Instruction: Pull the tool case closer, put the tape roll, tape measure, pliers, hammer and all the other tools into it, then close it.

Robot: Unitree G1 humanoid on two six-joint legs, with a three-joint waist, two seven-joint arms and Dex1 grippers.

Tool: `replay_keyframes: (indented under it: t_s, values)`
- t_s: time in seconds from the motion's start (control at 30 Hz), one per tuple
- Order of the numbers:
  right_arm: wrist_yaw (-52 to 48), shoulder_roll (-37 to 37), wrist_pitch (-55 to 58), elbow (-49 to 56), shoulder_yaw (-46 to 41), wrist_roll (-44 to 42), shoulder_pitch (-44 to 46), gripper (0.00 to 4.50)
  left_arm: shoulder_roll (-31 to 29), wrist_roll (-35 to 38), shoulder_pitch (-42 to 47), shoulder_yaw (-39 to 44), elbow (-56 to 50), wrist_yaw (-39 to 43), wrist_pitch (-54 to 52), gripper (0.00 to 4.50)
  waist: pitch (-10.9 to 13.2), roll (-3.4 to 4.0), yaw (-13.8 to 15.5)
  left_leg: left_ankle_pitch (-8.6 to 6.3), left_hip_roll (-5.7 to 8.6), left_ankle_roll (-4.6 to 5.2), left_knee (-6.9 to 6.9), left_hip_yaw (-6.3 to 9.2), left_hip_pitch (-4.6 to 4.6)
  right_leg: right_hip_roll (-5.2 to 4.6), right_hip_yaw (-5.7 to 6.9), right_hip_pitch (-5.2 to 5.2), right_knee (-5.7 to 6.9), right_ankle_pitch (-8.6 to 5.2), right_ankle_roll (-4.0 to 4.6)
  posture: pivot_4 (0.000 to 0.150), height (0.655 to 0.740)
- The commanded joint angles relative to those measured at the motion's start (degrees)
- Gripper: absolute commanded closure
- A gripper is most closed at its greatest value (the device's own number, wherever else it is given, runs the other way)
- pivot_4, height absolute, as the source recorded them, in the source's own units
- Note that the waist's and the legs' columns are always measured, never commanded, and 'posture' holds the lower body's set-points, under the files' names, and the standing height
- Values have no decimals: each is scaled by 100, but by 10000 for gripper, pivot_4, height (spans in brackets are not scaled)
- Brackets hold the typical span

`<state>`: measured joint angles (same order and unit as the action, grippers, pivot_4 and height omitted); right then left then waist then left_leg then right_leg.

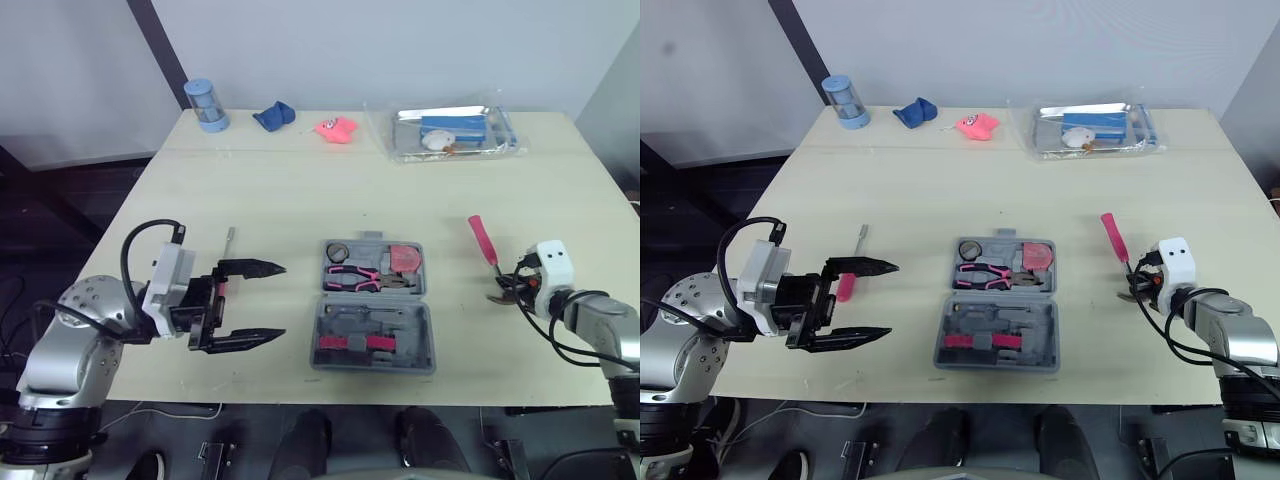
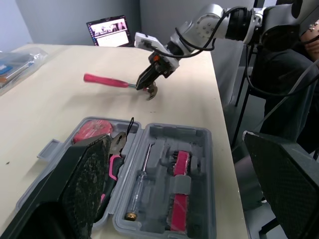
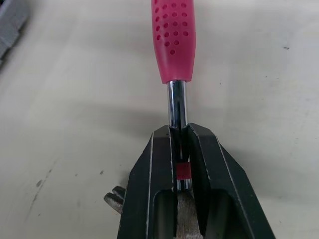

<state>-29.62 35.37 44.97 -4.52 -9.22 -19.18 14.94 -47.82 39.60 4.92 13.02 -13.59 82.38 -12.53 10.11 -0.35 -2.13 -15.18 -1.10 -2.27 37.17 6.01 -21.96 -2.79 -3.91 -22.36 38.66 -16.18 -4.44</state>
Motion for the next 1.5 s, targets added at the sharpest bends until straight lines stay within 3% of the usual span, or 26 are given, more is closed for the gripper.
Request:
replay_keyframes:
  t_s: [0.03,0.17,0.37,0.43,0.47,1.13,1.27,1.5]
  values:
    - [251,-22,563,-6,-150,-2,-132,44102,-40,141,49,76,-277,-17,-28,0,-1,-1,1,0,0,0,0,0,0,0,0,0,0,0,0,1500,7400]
    - [372,-117,1157,523,-269,-237,-269,44102,-21,187,46,43,-384,-48,-106,0,-1,-2,11,0,0,0,0,9,-1,1,7,1,-1,0,0,1500,7400]
    - [392,-134,699,509,-247,-66,-428,44102,-8,203,177,-55,-402,-77,-183,0,-1,-2,-5,0,0,0,0,7,0,1,7,2,-2,0,0,1500,7400]
    - [282,-75,648,576,-198,-80,-493,35731,-20,227,215,-64,-433,-82,-228,0,-1,-2,-9,0,0,0,-1,7,0,1,7,2,-2,0,0,1500,7400]
    - [253,-66,584,611,-195,-78,-522,34154,-24,236,226,-67,-448,-87,-244,0,-1,-2,-4,0,0,0,-1,8,0,1,7,2,-2,0,0,1500,7400]
    - [14,-198,-374,63,-187,56,-864,34154,-14,258,383,-85,-544,-177,-381,0,-6,-12,-24,0,0,0,0,7,2,1,6,4,-4,0,0,1500,7400]
    - [10,-202,-413,-3,-203,53,-839,44357,-10,255,421,-95,-521,-179,-398,0,-13,-25,-21,0,0,0,0,8,8,1,7,11,-5,0,0,1500,7400]
    - [13,-172,-514,-47,-209,92,-830,44357,11,249,441,-97,-516,-178,-410,0,-16,-32,-19,0,0,0,0,8,12,1,7,18,-8,0,0,1500,7400]
